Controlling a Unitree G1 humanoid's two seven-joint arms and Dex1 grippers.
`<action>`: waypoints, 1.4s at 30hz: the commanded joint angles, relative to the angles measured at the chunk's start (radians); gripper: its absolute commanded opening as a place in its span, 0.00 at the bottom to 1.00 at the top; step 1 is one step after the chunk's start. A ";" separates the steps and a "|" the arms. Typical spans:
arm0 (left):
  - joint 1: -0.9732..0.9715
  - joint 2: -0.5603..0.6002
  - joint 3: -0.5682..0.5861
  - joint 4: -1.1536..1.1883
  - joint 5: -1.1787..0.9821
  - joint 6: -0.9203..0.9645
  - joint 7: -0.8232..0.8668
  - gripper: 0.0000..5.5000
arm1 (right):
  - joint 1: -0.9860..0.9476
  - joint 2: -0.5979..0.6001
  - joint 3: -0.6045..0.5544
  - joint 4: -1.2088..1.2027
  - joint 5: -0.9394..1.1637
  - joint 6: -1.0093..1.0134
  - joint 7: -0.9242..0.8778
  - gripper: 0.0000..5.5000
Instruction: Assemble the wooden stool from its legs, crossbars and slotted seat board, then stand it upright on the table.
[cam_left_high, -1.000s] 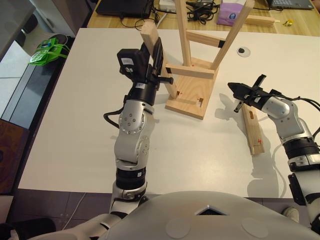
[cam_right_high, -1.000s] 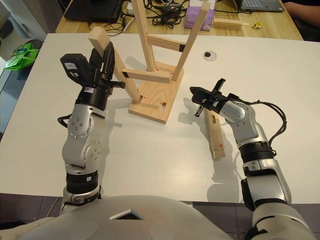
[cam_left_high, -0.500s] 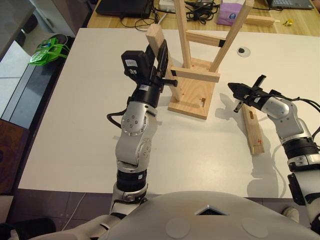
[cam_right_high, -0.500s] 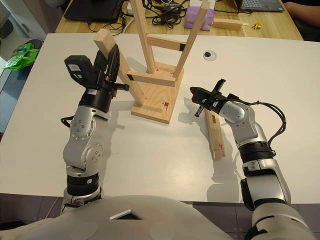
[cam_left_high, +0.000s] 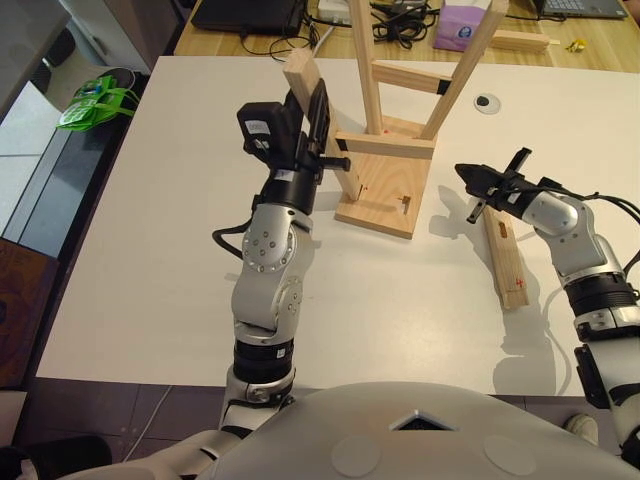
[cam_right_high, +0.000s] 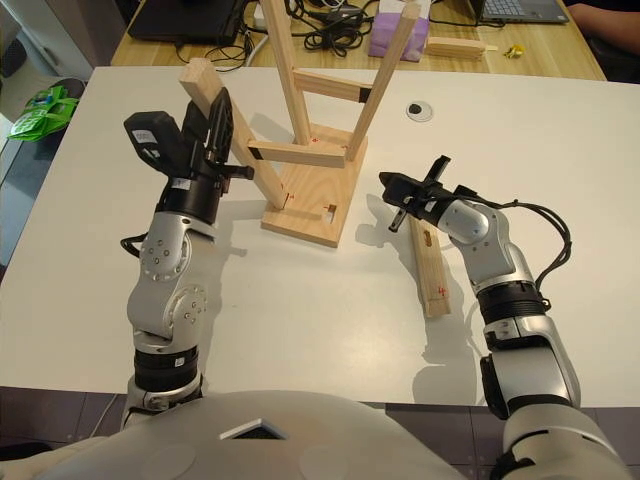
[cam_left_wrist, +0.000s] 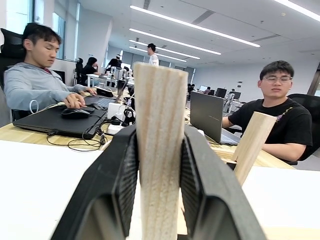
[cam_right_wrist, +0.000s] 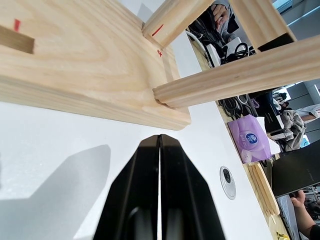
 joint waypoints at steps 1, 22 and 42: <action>-0.006 -0.009 -0.001 0.010 0.024 -0.003 0.001 0.19 | -0.027 0.002 0.006 -0.003 0.001 0.007 0.009 0.00; 0.093 -0.011 -0.112 0.293 0.114 -0.262 -0.061 0.19 | -0.052 0.017 -0.026 -0.013 0.086 0.051 0.058 0.00; 0.006 -0.041 -0.102 0.153 0.132 -0.345 -0.030 0.53 | -0.004 0.024 0.010 0.012 0.025 -0.008 -0.004 0.00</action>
